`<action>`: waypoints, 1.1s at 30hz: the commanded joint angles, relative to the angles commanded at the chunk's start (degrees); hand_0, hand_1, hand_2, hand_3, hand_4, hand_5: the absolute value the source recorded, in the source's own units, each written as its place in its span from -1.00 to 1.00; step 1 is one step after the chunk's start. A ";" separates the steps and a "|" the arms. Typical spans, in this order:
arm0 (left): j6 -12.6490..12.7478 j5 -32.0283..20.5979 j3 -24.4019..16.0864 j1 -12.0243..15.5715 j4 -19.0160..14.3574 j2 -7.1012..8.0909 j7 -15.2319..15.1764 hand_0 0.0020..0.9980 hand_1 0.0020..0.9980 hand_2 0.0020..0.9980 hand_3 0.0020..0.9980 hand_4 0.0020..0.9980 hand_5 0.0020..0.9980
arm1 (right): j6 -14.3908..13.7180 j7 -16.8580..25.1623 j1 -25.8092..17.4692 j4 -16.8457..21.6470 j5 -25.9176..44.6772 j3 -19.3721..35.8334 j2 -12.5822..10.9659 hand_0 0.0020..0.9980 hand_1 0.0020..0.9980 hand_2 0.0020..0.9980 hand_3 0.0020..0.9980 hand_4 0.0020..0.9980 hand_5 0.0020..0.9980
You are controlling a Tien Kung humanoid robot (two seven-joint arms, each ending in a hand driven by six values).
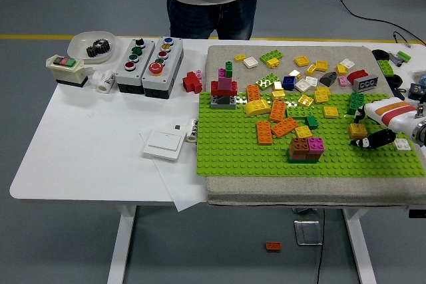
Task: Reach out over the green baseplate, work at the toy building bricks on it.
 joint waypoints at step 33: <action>0.01 0.10 0.13 -0.32 -0.15 0.05 0.05 0.59 0.56 0.54 0.19 0.32 0.34 | -4.16 2.11 -0.51 -1.57 -2.60 0.14 0.06 -0.16 -0.03 0.09 0.03 0.51 0.30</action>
